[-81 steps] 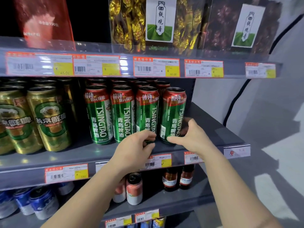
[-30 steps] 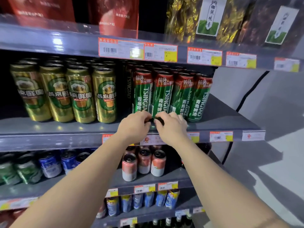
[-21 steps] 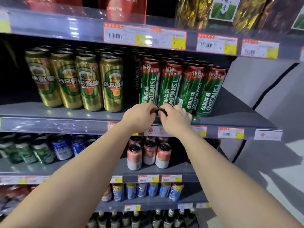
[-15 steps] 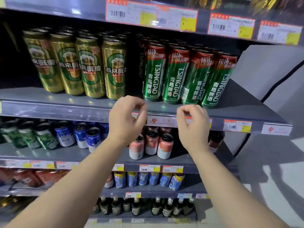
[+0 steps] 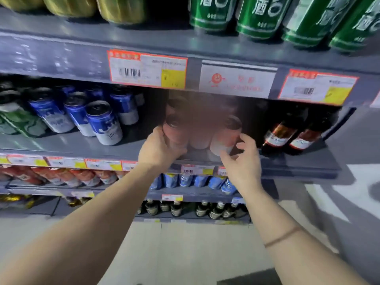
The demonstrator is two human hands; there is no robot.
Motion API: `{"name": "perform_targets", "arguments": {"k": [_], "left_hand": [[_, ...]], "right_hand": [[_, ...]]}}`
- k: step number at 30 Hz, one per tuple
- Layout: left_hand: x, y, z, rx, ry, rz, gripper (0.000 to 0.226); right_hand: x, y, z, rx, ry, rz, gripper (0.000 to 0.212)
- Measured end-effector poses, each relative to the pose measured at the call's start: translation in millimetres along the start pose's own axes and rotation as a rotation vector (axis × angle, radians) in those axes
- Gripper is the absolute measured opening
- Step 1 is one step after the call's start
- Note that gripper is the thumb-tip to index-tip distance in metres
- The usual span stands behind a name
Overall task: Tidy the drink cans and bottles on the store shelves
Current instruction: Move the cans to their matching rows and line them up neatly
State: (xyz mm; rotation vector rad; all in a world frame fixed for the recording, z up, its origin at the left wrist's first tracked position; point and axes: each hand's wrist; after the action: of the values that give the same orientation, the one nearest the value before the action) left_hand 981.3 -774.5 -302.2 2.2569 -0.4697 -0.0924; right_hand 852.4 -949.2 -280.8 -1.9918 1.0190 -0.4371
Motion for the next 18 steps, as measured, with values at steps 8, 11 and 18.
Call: {"name": "perform_targets", "arguments": {"k": [8, 11, 18], "left_hand": [[46, -17, 1, -0.252, -0.141, 0.137, 0.093], [54, -18, 0, -0.333, -0.201, 0.143, 0.082], [44, -23, 1, -0.272, -0.126, 0.109, 0.06]], "right_hand": [[37, 8, 20, -0.052, 0.072, 0.02, 0.056], [37, 4, 27, -0.062, 0.078, 0.054, 0.059], [45, -1, 34, -0.037, 0.056, 0.068, 0.061]]}}
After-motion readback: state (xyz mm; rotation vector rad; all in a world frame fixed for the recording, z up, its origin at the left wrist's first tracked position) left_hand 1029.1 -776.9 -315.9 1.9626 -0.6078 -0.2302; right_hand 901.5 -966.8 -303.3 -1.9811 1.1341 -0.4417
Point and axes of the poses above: each hand's wrist, its own x-axis towards the middle knuckle, its own z-axis out of the palm, y = z × x, and after that the axes turned 10 degrees about z, right-handed
